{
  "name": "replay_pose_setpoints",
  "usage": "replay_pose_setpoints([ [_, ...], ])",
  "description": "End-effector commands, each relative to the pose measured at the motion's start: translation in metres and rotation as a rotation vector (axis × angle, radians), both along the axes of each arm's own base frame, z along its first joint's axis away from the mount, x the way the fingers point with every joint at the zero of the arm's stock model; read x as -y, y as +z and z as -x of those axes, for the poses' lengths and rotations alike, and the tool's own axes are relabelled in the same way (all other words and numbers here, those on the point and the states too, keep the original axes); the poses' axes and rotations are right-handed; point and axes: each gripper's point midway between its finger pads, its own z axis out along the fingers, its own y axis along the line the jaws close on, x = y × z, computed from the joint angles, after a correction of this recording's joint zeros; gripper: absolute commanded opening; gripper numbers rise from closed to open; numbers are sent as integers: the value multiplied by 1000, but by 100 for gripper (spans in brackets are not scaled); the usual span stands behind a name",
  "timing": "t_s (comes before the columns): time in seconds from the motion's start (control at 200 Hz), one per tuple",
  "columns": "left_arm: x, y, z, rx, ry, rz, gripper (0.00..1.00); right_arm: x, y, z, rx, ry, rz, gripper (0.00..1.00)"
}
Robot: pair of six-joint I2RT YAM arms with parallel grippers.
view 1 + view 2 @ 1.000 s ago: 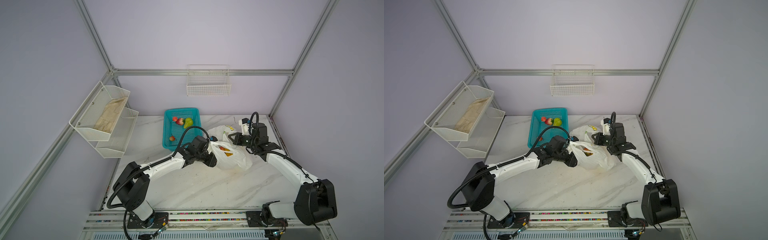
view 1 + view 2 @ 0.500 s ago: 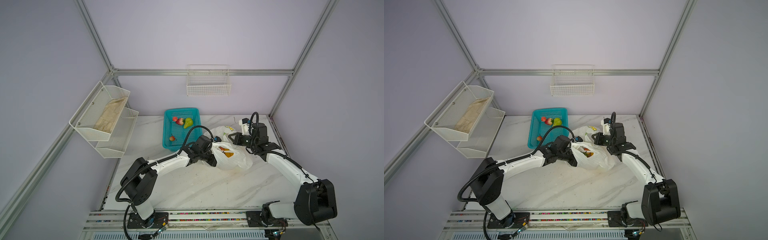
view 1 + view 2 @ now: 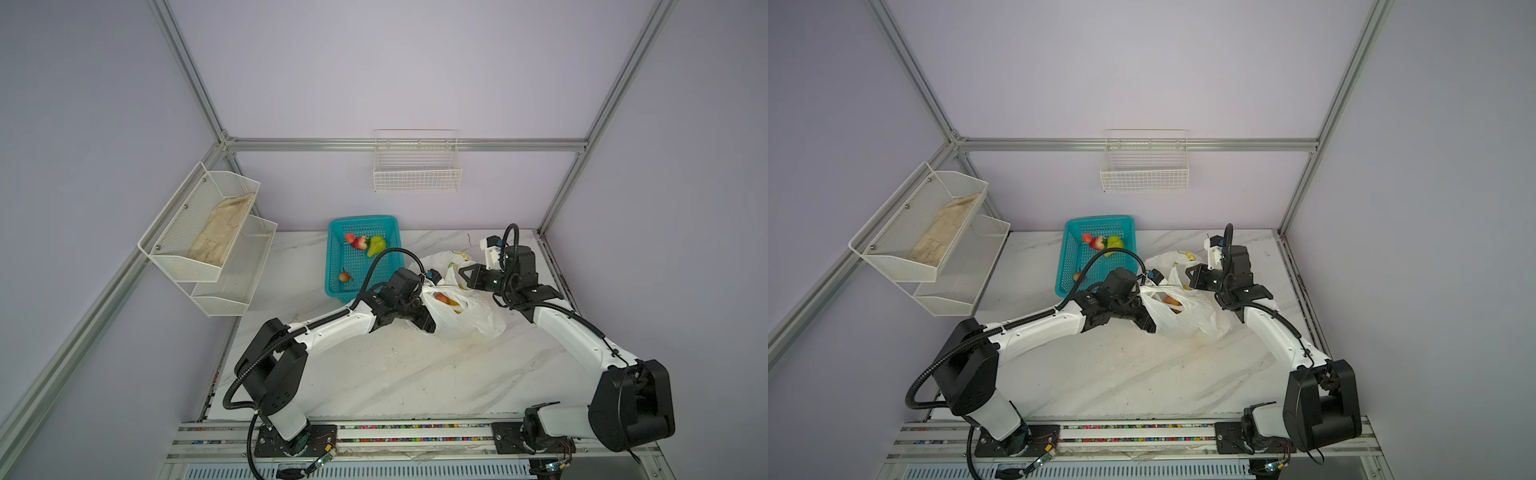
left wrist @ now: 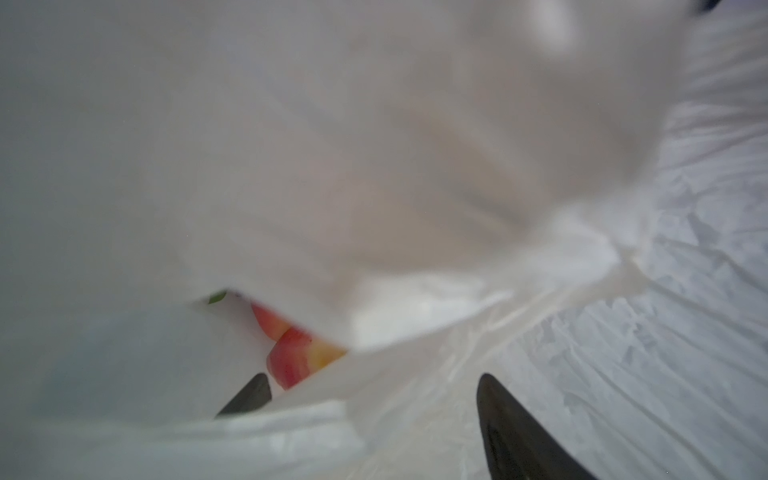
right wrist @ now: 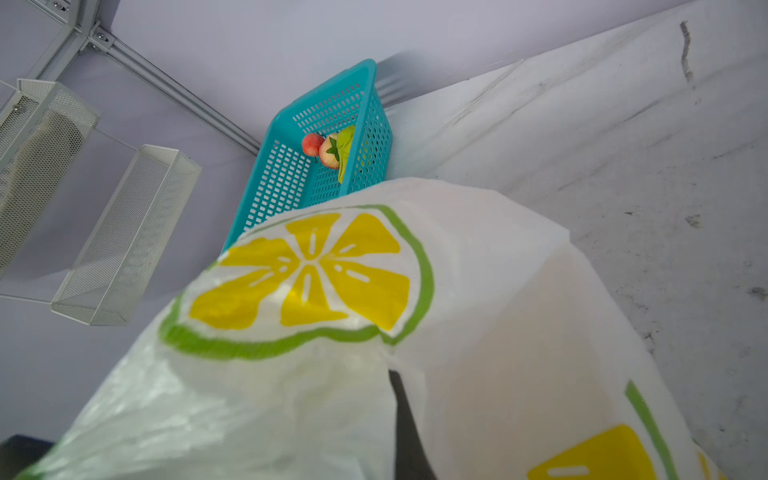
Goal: Place the fake fruits into the plastic bag and tie a complex knot
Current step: 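Open left gripper to drop the apple inside the bag, then move left gripper back to the basket and grasp the green pear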
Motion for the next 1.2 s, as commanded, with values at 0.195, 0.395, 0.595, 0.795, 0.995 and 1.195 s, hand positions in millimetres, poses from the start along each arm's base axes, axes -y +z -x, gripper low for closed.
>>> replay_pose_setpoints([
  [0.195,-57,73,-5,109,102,135,76,21,4,-3,26,-82,43,5],
  [0.395,-104,106,-25,180,232,215,75,24,7,-7,40,-98,47,5],
  [0.595,-165,110,-93,241,544,162,75,21,11,-11,53,-86,38,5],
  [0.795,-194,70,-180,290,626,-53,75,19,10,-16,55,-75,43,5],
  [0.995,-189,26,-251,327,580,-189,75,18,12,-21,65,-74,49,5],
  [1.195,-189,-11,-311,323,578,-263,75,17,-8,-29,19,-73,62,5],
])
